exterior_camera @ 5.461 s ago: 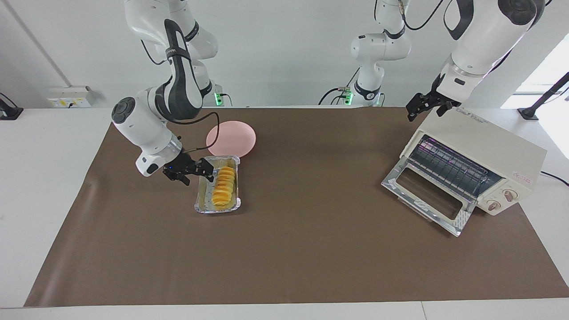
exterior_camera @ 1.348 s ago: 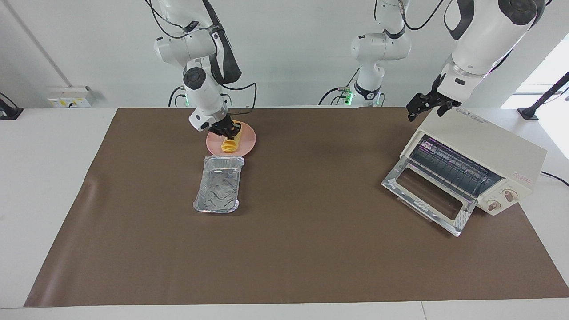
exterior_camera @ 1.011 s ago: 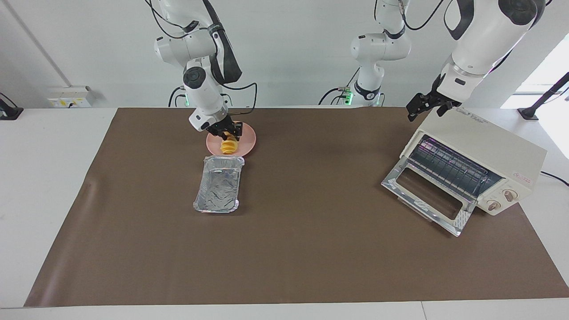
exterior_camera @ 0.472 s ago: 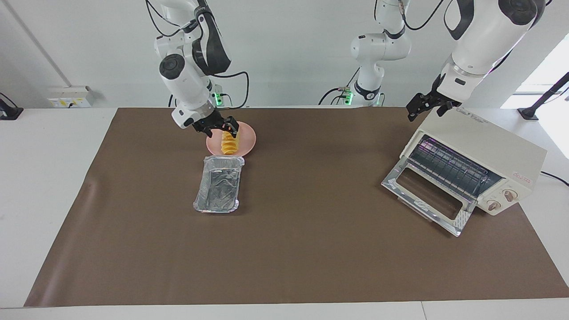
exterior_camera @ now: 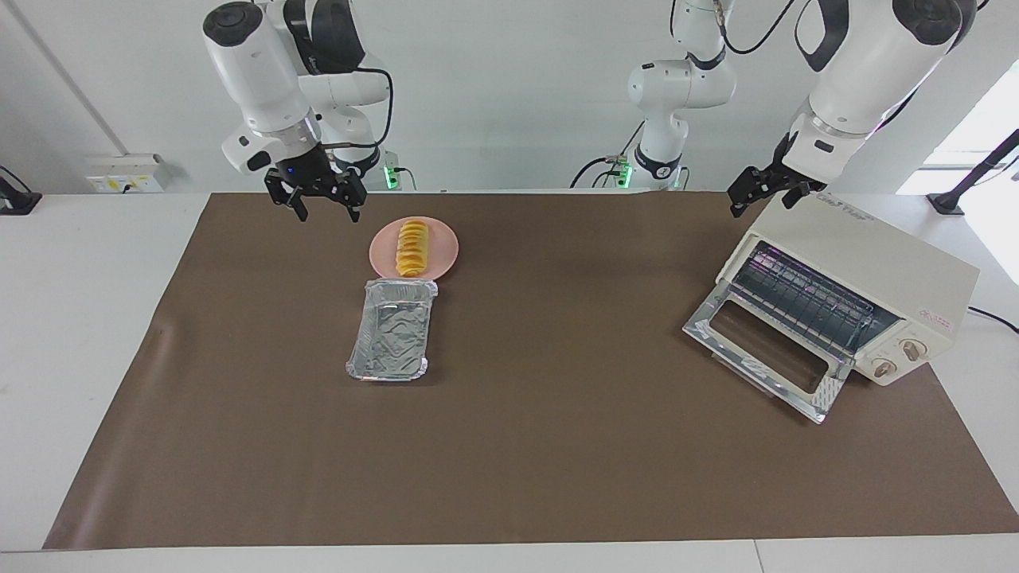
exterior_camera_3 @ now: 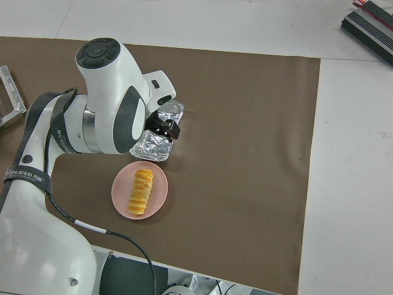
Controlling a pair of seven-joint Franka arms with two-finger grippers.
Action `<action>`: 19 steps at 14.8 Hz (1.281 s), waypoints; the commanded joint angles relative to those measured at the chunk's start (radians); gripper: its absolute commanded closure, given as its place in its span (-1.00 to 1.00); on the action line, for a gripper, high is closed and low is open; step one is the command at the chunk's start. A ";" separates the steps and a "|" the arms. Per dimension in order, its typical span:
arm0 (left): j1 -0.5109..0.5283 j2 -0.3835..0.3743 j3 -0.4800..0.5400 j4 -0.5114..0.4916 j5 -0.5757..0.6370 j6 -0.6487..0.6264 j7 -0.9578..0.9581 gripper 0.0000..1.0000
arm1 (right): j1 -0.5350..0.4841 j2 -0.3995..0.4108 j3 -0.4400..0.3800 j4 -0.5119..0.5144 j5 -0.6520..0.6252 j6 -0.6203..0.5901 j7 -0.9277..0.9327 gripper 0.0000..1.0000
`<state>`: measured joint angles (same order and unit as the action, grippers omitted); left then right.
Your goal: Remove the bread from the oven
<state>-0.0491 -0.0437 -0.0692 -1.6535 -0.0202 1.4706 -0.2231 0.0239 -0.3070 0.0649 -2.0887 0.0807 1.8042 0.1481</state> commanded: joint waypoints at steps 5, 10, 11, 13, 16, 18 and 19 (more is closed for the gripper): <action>0.005 -0.015 0.002 -0.009 -0.009 0.010 0.002 -1.00 | -0.062 0.193 0.015 0.356 -0.107 -0.175 -0.067 -1.00; 0.005 -0.015 0.002 -0.009 -0.009 0.010 0.002 -1.00 | -0.067 0.275 0.010 0.466 -0.102 -0.244 -0.074 -1.00; 0.005 -0.015 0.000 -0.009 -0.009 0.010 0.002 -1.00 | -0.070 0.276 0.009 0.493 -0.105 -0.265 -0.076 -1.00; 0.005 -0.015 0.002 -0.011 -0.009 0.010 0.002 -1.00 | -0.071 0.296 0.010 0.539 -0.107 -0.311 -0.078 -1.00; 0.005 -0.015 0.000 -0.009 -0.009 0.010 0.002 -1.00 | -0.070 0.293 0.010 0.503 -0.101 -0.299 -0.079 -1.00; 0.005 -0.015 0.000 -0.009 -0.009 0.010 0.002 -1.00 | -0.070 0.287 0.010 0.484 -0.102 -0.301 -0.079 -1.00; 0.005 -0.015 0.000 -0.011 -0.009 0.010 0.002 -1.00 | -0.070 0.286 0.009 0.483 -0.102 -0.299 -0.079 -1.00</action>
<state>-0.0490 -0.0437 -0.0692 -1.6535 -0.0202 1.4706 -0.2231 -0.0321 -0.0215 0.0651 -1.5990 -0.0105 1.5124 0.0992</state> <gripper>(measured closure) 0.000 0.000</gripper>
